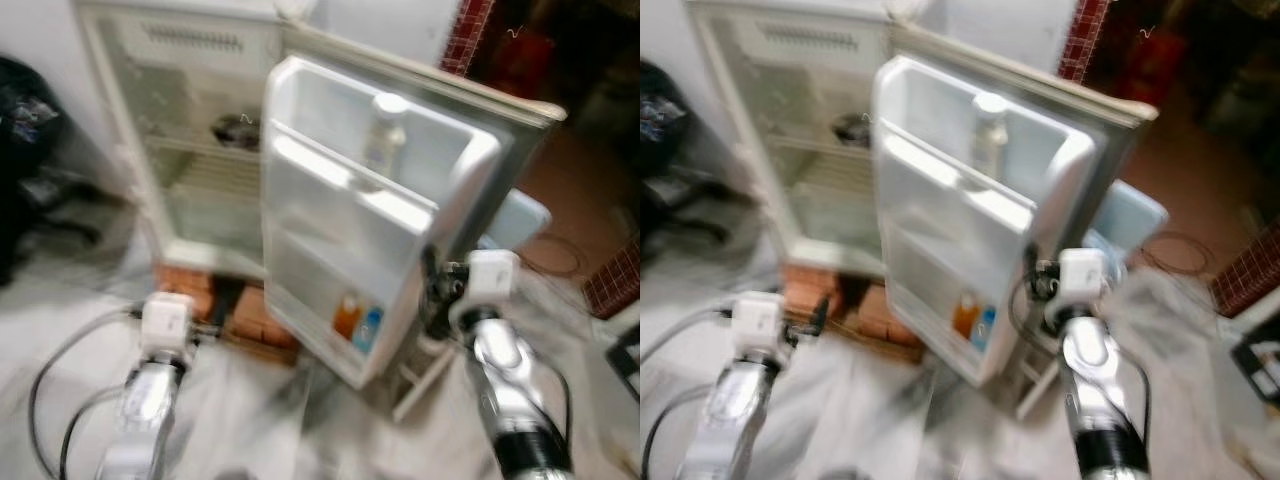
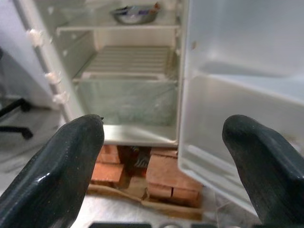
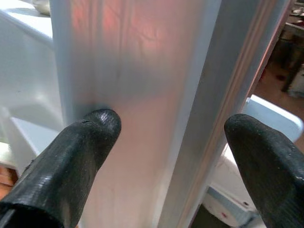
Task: Restocking fridge
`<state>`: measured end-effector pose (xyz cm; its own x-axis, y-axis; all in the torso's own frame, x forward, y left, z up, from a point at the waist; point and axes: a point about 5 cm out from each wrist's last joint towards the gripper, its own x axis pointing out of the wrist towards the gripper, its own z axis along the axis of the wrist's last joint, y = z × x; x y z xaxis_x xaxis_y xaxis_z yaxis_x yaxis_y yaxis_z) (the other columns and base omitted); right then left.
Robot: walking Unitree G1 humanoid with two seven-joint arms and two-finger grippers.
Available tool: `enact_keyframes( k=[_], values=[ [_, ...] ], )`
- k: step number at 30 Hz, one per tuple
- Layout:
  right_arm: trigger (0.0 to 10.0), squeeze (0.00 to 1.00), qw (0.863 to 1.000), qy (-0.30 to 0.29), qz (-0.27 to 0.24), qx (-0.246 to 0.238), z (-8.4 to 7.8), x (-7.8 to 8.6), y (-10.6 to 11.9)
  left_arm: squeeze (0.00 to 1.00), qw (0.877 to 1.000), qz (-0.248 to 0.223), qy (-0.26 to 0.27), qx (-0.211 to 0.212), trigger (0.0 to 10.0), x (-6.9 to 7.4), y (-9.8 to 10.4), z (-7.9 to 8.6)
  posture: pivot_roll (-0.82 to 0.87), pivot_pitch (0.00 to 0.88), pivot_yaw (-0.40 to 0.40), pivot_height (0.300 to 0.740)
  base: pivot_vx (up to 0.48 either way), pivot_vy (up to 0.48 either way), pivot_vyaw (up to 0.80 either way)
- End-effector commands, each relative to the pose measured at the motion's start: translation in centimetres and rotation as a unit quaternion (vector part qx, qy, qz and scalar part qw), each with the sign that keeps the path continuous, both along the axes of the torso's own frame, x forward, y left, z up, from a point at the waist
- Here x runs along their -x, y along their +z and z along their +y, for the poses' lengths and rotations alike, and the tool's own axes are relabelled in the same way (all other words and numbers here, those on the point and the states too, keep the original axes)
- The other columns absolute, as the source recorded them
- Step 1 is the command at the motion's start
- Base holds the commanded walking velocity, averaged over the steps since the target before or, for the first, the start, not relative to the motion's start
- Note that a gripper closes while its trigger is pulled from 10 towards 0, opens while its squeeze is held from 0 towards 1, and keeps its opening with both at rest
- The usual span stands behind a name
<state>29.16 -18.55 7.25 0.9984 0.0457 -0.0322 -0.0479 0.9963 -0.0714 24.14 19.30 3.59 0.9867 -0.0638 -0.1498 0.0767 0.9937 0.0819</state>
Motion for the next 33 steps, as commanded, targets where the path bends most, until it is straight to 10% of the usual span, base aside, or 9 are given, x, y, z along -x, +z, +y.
enact_keyframes(
  k=[1, 12, 23, 33],
  values=[
    [10.0, 0.0, 1.0, 0.002, -0.005, 0.001, -0.4, 0.0, 0.2, 0.0, 1.0, -0.002, -0.02, 0.008, 10.0, 0.0, 0.0, -1.2, 0.06, 0.0, -0.042, 0.74, 0.0, -0.304, 0.0],
    [10.0, 0.0, 1.0, 0.022, 0.006, -0.01, -0.3, -0.1, 0.0, 0.0, 1.0, 0.004, -0.021, 0.005, 10.0, 0.1, -0.2, -1.3, 0.06, 0.0, -0.039, 0.74, 0.0, -0.459, 0.0],
    [10.0, 0.0, 0.999, 0.027, -0.005, -0.021, -0.1, -3.8, 2.3, 0.0, 0.999, 0.035, 0.024, 0.002, 10.0, 1.3, -1.2, -0.3, 0.07, 0.0, -0.042, 0.74, 0.0, -0.026, 0.0],
    [10.0, 0.0, 0.992, 0.047, 0.005, -0.116, 5.4, -8.4, 5.9, 0.0, 0.998, 0.046, 0.036, 0.003, 10.0, 2.0, -1.4, -0.4, 0.11, 0.0, -0.057, 0.74, 0.0, 0.0, 0.0]
  ],
)
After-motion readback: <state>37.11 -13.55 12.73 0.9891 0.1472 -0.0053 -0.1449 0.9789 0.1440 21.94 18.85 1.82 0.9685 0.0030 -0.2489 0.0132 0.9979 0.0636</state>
